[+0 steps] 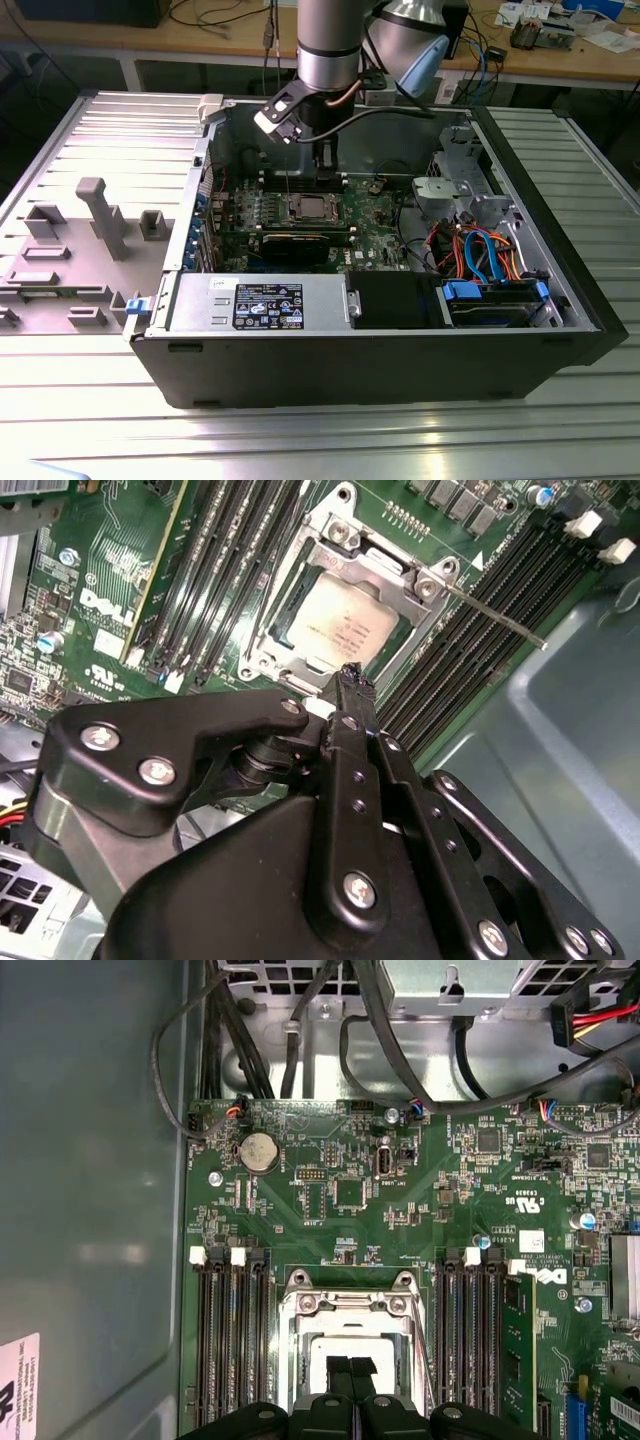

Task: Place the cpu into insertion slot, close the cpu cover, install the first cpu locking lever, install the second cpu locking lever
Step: 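Close the cpu cover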

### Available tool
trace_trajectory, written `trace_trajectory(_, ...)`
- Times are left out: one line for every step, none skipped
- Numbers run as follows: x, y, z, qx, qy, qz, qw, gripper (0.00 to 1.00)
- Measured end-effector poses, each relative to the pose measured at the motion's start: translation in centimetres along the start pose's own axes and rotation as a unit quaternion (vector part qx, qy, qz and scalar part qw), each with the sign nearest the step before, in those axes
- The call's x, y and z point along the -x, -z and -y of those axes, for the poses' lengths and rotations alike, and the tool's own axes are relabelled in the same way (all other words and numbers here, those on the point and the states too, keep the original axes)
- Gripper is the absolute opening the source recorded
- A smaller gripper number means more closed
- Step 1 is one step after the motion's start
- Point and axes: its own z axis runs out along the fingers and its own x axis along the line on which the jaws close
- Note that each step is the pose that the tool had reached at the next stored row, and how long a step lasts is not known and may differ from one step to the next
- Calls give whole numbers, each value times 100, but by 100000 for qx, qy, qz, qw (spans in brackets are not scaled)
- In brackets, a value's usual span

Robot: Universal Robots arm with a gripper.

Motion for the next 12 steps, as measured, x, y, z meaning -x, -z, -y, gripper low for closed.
trace_trajectory(0,0,3,1,0,1,100000,11)
trace_trajectory(0,-3,6,1,-1,1,100000,11)
trace_trajectory(0,-7,10,-1,5,2,100000,11)
trace_trajectory(0,-21,26,-5,46,6,100000,11)
trace_trajectory(0,-33,42,-1,87,1,100000,11)
trace_trajectory(0,-38,54,-6,124,6,100000,11)
trace_trajectory(0,-39,58,-11,130,6,100000,11)
trace_trajectory(0,-39,60,-8,137,11,100000,11)
trace_trajectory(-1,-40,60,-7,144,3,100000,11)
trace_trajectory(-1,-40,60,-2,147,-1,100000,11)
trace_trajectory(-1,-41,60,2,139,0,100000,11)
trace_trajectory(-1,-41,61,3,137,0,100000,11)
